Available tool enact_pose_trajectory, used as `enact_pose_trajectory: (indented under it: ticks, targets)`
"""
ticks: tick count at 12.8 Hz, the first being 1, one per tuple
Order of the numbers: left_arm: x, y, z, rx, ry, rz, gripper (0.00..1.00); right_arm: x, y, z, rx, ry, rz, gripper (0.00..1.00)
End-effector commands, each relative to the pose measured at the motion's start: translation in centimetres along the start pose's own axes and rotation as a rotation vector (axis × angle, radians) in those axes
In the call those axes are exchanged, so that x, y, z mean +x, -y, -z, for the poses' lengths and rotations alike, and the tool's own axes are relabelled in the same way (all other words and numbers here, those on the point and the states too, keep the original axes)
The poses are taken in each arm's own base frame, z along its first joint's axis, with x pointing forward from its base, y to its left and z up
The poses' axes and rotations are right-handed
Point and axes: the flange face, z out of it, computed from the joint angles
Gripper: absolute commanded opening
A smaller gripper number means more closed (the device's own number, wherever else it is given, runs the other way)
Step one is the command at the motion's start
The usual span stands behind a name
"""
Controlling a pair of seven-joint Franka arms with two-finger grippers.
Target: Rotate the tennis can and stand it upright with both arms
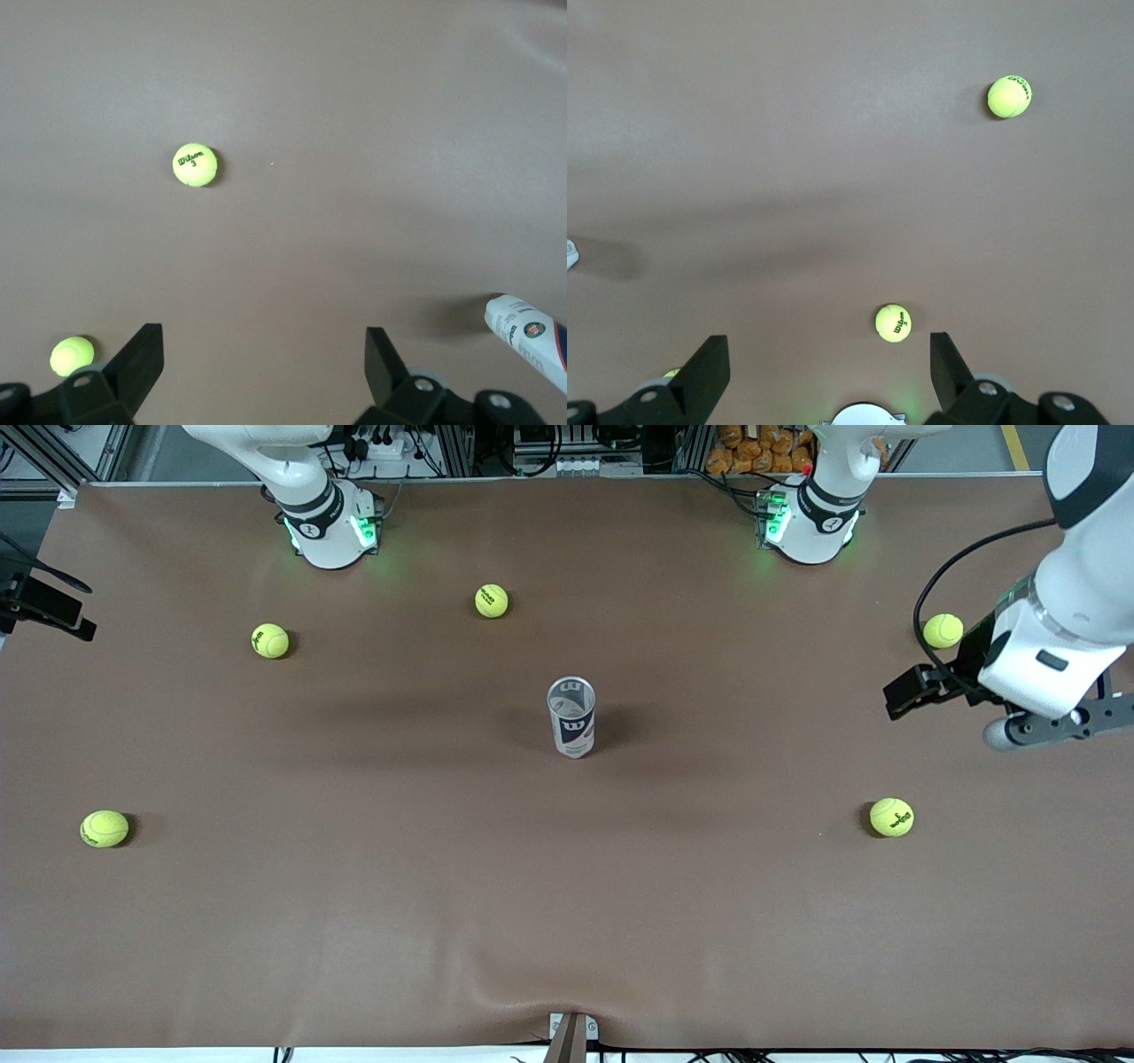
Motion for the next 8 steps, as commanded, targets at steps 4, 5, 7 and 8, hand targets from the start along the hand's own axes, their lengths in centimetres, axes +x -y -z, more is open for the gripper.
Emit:
enact_pose_trajectory:
  ticks: [4,5,7,8]
  targets:
    - [-6.0,4.5,1.3,0.015,-0.092,-0.007,1.0,0.0,0.1,0.3,-0.007,-0.007,-0.015,1.0]
    - [-6.0,5.4,1.3,0.016,-0.091,-0.004,1.0,0.0,0.1,0.3,-0.007,-0.007,-0.015,1.0]
    - [-5.2,6.0,1.6,0.008,-0.103,0.007,1.0,0.0,0.1,0.3,-0.007,-0.007,-0.015,1.0]
    - [-4.4,5.7,1.3,0.006,-0.106,-0.001,1.0,0.0,0.1,0.3,-0.007,-0.007,-0.015,1.0]
